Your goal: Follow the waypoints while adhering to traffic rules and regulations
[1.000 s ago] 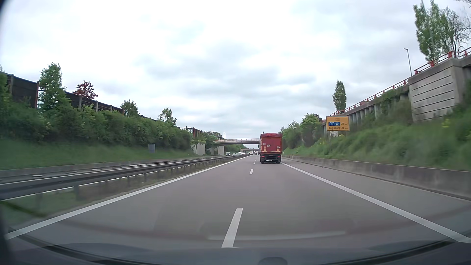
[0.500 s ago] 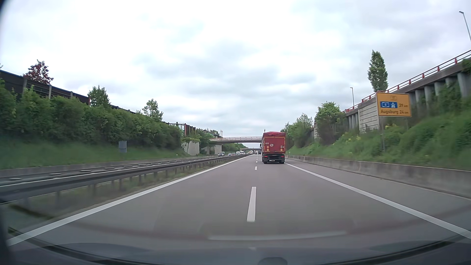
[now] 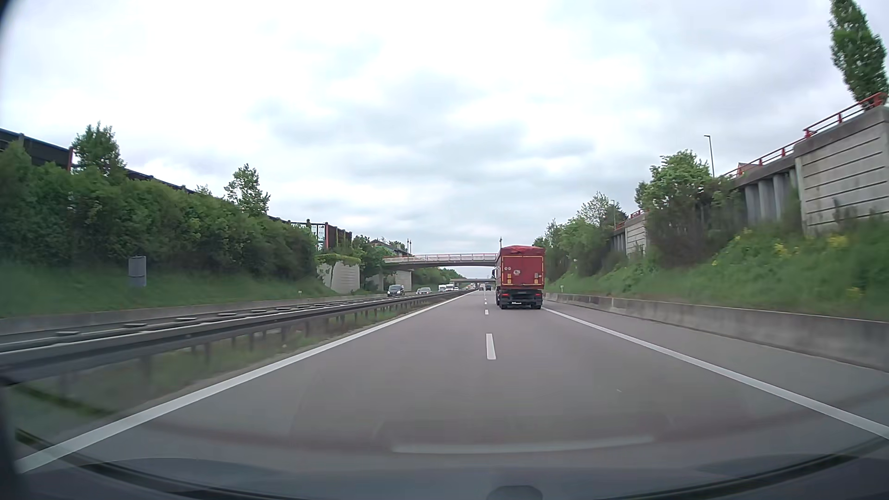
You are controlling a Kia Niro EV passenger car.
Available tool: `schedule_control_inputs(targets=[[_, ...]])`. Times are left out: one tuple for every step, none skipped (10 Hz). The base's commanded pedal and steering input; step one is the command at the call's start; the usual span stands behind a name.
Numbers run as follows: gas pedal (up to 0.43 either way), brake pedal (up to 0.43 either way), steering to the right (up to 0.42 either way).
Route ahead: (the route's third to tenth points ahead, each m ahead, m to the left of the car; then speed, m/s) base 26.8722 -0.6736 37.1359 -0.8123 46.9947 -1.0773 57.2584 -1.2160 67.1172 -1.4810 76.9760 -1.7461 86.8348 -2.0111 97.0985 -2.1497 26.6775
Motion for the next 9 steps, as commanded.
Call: schedule_control_inputs(targets=[[0.197,0.000,0.003],[0.197,0.000,0.002],[0.197,0.000,0.002],[0.197,0.000,0.002],[0.197,0.000,0.002],[0.197,0.000,0.001],[0.197,0.000,0.001],[0.189,0.000,0.000],[0.189,0.000,-0.001]])
